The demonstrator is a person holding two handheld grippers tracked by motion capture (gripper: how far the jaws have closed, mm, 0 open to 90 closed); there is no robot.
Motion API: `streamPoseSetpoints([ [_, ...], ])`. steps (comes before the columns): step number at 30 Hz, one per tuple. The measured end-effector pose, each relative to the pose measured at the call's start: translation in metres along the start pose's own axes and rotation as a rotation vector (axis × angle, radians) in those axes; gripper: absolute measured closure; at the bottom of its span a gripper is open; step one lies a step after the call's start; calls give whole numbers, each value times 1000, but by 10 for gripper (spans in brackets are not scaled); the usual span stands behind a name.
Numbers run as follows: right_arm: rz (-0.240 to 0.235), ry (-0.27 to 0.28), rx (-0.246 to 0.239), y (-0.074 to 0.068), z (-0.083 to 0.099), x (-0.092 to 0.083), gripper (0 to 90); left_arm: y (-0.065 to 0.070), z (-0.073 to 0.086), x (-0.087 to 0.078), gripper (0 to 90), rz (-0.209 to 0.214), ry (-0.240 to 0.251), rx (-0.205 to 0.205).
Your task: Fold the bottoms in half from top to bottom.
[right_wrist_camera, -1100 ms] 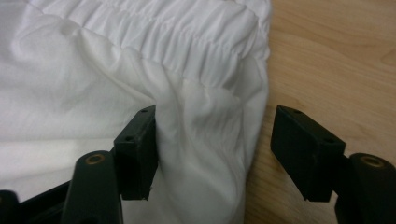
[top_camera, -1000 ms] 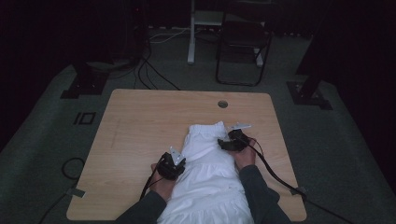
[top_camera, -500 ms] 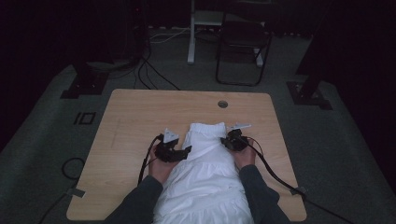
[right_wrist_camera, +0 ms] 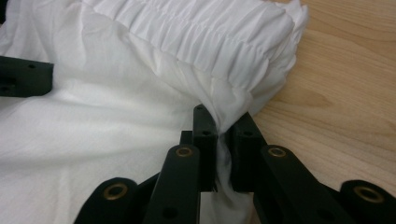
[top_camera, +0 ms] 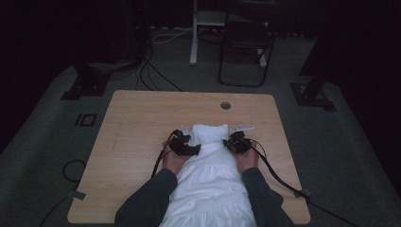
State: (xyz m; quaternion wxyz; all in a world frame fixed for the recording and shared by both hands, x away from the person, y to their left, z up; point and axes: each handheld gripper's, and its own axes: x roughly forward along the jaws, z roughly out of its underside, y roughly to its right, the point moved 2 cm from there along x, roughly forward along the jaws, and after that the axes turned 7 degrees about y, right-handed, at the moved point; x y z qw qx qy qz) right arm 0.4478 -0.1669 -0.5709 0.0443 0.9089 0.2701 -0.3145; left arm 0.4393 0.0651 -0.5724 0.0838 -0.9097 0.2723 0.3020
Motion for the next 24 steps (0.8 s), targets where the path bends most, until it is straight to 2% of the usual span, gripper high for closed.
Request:
streamPoseSetpoints([
  [2, -2, 0, 5, -1, 0, 0, 790, 1, 0, 0, 253, -2, 0, 13],
  [5, -19, -5, 24, -2, -1, 0, 640, 1, 0, 1, 254, 1, 2, 19],
  [7, -6, -13, 13, -6, -2, 1, 577, 1, 0, 1, 260, 8, 0, 28],
  [10, 36, -42, -43, -14, -4, 3, 494, 2, 0, 0, 291, 23, 2, 34],
  [12, 53, -47, -45, -16, -4, 4, 470, 3, 0, 0, 334, 27, 3, 38],
  [13, 67, -47, -29, -16, -5, 4, 460, 4, 0, 0, 345, 25, 2, 37],
  [15, 63, -41, -34, -15, -4, 4, 473, 5, -1, -1, 391, 33, 1, 38],
  [16, 55, -40, -37, -15, -4, 3, 511, 6, -1, -1, 424, 37, 1, 40],
  [21, 12, -55, -17, -15, -5, 1, 791, 11, -4, -2, 635, 71, -24, 28],
  [24, -7, -61, -7, -16, -5, 1, 835, 11, -6, -2, 783, 101, -41, -1],
])
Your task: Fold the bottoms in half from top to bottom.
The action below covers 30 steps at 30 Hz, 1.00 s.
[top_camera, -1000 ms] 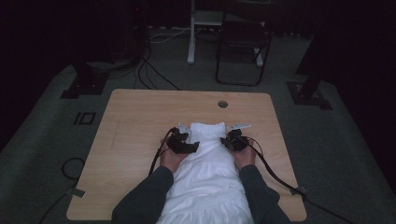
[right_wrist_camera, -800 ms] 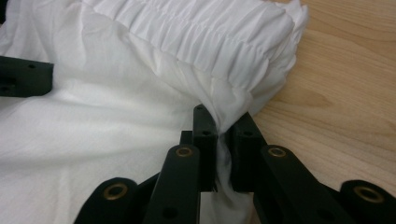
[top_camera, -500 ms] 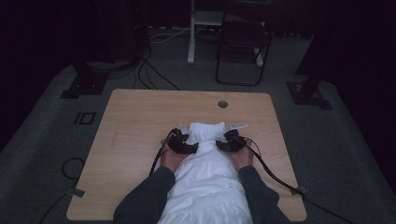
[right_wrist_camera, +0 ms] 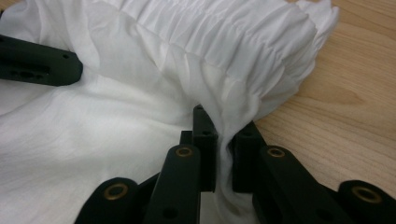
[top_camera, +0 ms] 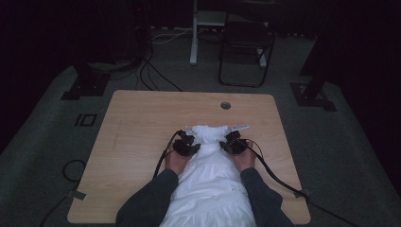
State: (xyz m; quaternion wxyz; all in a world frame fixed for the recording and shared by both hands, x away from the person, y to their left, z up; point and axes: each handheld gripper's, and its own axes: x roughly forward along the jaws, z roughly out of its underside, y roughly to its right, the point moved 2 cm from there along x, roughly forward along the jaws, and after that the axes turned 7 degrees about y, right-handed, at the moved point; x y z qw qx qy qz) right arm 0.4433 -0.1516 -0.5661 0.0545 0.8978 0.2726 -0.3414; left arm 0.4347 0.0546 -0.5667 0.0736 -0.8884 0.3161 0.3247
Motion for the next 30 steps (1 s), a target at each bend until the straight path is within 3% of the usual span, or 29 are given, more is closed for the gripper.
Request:
streamPoseSetpoints([
  [3, -4, 12, -11, 4, -2, 0, 845, -2, -4, -1, 831, -12, -2, 4],
  [6, -28, 63, 17, 12, -13, -7, 849, -7, -13, -5, 835, -13, 16, 9],
  [11, 2, 138, -11, 16, -53, -26, 852, -21, -70, -34, 837, -36, 145, 35],
  [16, 36, 282, -42, 16, -103, -57, 852, -26, -122, -66, 836, -68, 261, 85],
  [19, 68, 356, -73, 12, -128, -76, 852, -25, -141, -81, 836, -78, 302, 94],
  [23, 43, 358, -86, 9, -132, -87, 851, -21, -138, -88, 834, -76, 289, 118],
  [25, 32, 346, -99, 5, -125, -89, 851, -17, -126, -90, 833, -57, 266, 121],
  [29, -13, 330, -118, -6, -98, -100, 850, -5, -102, -101, 831, -19, 269, 131],
  [30, -13, 330, -118, -6, -98, -100, 850, -5, -102, -101, 830, -19, 269, 131],
])
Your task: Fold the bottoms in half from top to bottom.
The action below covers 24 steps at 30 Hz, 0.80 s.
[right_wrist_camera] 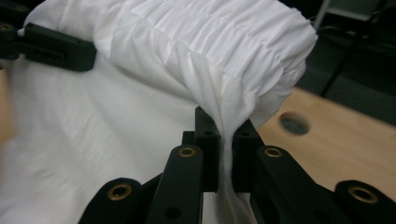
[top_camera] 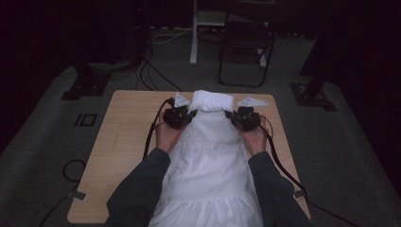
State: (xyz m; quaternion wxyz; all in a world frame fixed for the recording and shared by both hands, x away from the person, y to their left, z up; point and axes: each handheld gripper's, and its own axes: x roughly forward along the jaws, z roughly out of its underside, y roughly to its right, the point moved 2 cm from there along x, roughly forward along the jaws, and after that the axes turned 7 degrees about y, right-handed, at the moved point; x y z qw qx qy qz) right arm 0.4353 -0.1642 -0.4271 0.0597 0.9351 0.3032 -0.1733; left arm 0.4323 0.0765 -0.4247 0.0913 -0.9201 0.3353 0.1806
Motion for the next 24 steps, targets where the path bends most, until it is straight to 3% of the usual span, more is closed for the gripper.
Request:
streamPoseSetpoints([
  [4, -63, -16, -18, -23, 29, -27, 849, 28, 32, -34, 828, 52, 4, 24],
  [6, -79, -24, -25, -30, 38, -34, 848, 32, 38, -39, 826, 60, 1, 26],
  [7, -110, -41, -26, -42, 54, -43, 848, 42, 56, -51, 826, 78, -9, 21],
  [10, -138, -75, -39, -58, 80, -53, 848, 62, 92, -64, 825, 120, -58, -12],
  [12, -142, -115, -58, -69, 101, -57, 847, 66, 101, -66, 822, 127, -80, -2],
  [13, -153, -143, -65, -75, 115, -57, 848, 76, 124, -67, 821, 158, -140, -31],
  [16, -165, -211, -72, -86, 142, -55, 847, 84, 157, -60, 817, 204, -263, -60],
  [18, -174, -253, -69, -90, 157, -51, 845, 85, 173, -53, 815, 198, -304, -41],
  [20, -180, -276, -44, -91, 166, -46, 844, 80, 176, -51, 817, 224, -275, -83],
  [24, -183, -294, -31, -90, 169, -40, 844, 81, 174, -49, 818, 203, -276, -34],
])
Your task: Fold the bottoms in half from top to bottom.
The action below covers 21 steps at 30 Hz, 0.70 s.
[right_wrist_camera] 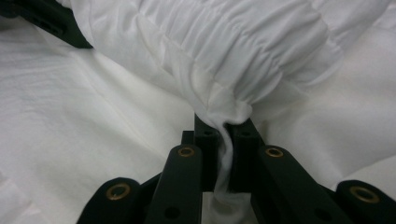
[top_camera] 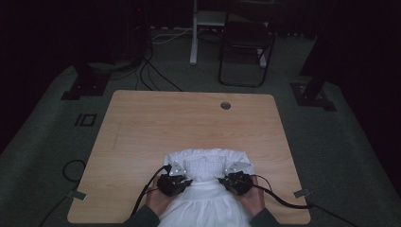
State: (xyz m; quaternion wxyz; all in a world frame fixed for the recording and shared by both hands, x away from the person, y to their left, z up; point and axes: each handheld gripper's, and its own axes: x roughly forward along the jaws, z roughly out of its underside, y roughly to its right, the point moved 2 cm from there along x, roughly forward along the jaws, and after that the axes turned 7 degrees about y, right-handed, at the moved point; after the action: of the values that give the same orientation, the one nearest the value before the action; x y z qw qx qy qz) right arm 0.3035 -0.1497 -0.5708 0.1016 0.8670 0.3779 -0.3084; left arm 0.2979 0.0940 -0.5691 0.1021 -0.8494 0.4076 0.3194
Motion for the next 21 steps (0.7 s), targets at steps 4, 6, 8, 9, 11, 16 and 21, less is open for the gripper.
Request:
streamPoseSetpoints([
  [4, 5, 6, -23, 6, -3, 5, 845, -4, -5, 5, 817, -20, 3, -10],
  [6, 13, 16, -49, 15, -8, 11, 845, -5, -9, 8, 814, -29, -4, -32],
  [8, 11, 20, -44, 24, -13, 17, 844, -5, -13, 11, 810, -43, -6, -32],
  [9, 9, 22, -34, 30, -17, 21, 844, -7, -15, 13, 809, -49, -8, -27],
  [11, 8, 26, -8, 41, -25, 30, 844, -13, -20, 18, 808, -65, -9, -16],
  [16, 29, 23, 24, 49, -40, 46, 843, -41, -33, 25, 810, -128, -27, 26],
  [21, 33, 32, 58, 48, -50, 58, 839, -77, -50, 33, 810, -179, -66, 47],
])
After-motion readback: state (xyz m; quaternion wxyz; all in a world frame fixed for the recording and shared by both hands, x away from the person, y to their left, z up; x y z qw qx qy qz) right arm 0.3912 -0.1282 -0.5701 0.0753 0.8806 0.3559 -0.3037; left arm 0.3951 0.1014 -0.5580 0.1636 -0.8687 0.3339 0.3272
